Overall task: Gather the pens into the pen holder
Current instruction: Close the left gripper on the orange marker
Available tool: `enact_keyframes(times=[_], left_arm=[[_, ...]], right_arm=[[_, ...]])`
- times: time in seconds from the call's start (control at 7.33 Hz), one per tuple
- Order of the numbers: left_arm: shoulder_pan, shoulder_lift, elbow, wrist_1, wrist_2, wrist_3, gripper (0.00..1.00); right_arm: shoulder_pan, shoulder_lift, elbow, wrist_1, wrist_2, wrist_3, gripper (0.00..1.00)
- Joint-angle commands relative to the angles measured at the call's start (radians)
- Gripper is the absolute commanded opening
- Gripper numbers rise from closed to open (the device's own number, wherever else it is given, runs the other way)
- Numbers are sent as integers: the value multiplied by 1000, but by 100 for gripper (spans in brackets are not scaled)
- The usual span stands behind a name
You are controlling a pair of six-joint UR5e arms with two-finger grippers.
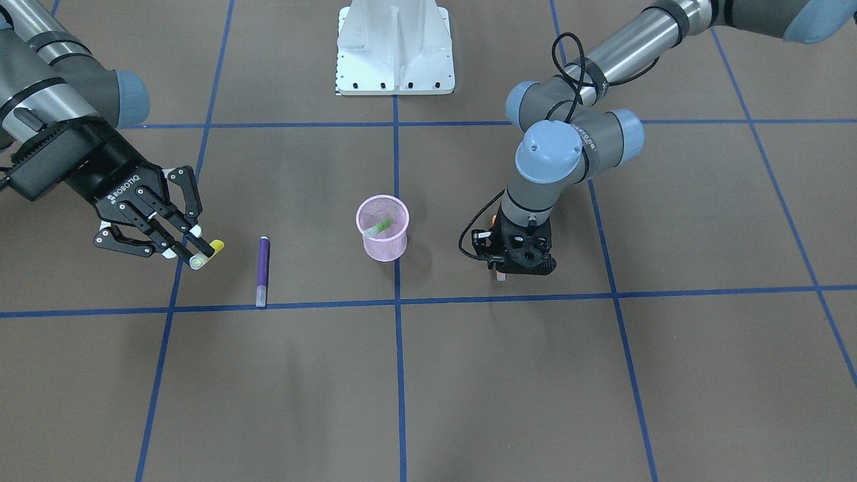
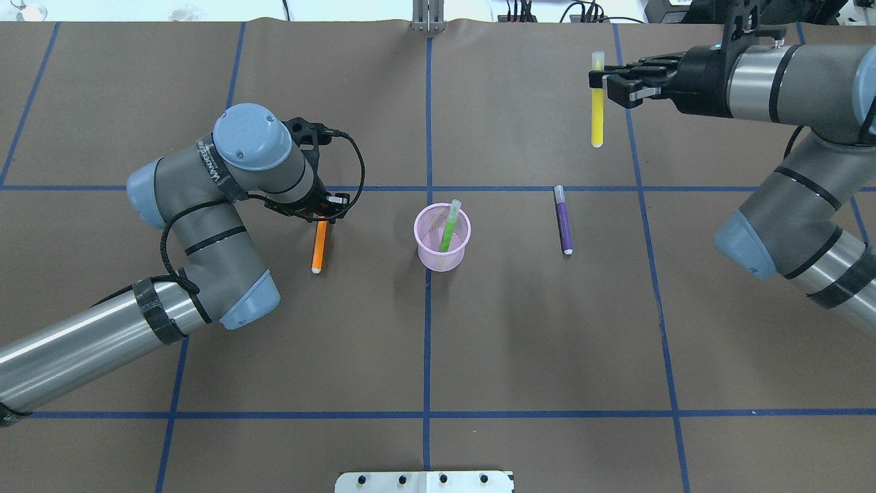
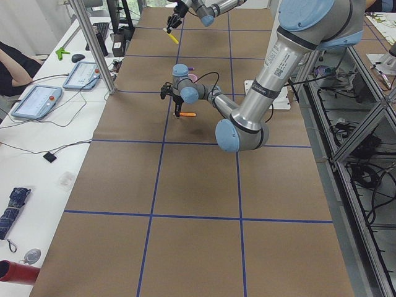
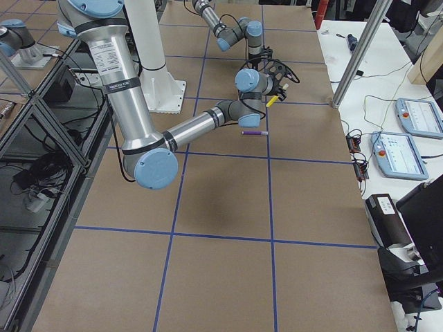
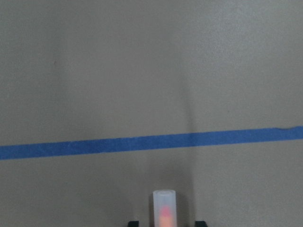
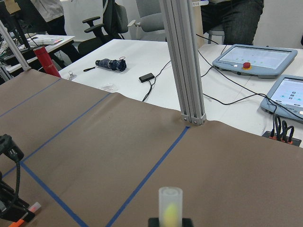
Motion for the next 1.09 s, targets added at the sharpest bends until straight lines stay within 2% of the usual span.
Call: enact_keyframes(times=[0.0, 0.41, 0.55, 0.95], left_arm=[[0, 1, 4, 0, 0, 0, 47], [2, 1, 4, 0, 0, 0, 44], [2, -1, 4, 0, 1, -2, 31], [3, -1, 5, 2, 2, -3, 5]], right_arm=[[0, 0, -1, 0, 0, 0, 0], [0, 0, 1, 0, 2, 0, 0], [0, 0, 1, 0, 3, 0, 0], [2, 2, 2, 2, 5, 0, 0]])
